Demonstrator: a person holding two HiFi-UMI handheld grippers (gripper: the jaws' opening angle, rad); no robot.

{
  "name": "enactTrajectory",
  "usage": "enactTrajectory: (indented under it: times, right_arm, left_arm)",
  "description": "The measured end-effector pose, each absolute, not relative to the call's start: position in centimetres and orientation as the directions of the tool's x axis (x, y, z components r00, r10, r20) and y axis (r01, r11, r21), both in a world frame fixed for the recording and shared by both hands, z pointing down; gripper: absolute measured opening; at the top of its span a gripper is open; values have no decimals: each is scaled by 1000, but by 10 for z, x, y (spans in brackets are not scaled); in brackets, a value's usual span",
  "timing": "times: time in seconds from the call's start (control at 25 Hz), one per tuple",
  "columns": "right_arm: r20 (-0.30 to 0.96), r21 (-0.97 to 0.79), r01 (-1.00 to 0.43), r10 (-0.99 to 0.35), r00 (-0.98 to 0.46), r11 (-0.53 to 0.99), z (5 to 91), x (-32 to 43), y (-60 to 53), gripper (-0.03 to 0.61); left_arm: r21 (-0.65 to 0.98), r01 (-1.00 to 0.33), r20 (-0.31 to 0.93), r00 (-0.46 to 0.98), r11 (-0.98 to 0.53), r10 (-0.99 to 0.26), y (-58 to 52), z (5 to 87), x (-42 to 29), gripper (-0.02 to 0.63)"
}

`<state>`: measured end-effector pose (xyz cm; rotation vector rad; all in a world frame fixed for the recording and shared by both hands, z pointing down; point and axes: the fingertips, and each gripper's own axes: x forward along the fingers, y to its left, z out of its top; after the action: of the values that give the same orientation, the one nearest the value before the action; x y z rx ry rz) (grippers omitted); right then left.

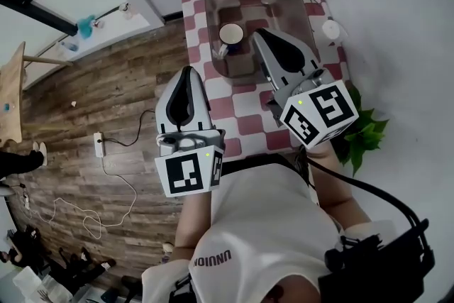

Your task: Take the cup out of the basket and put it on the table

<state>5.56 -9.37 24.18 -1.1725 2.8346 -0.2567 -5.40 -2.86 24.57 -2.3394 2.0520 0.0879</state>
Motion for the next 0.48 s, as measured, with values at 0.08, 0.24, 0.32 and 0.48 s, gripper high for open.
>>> enactTrajectory:
  times: [0.08, 0.24, 0.32, 0.48]
  right_arm:
    - [19, -176, -705, -713, -700, 687, 245, 55, -101, 18]
    - [60, -188, -716, -719, -692, 673, 255, 52, -116, 18]
    - [83, -186, -718, -718, -691, 670, 260, 51, -126, 18]
    - [120, -191, -724, -717, -687, 663, 273, 46, -143, 18]
  left_arm:
    - [18, -990, -55, 137, -138, -989, -33, 247, -55, 12]
    - [27, -987, -36, 155, -156, -987, -46, 252, -58, 12]
    - [33, -985, -29, 167, -168, -985, -53, 254, -57, 12]
    - [45, -980, -11, 192, -193, -981, -60, 264, -58, 12]
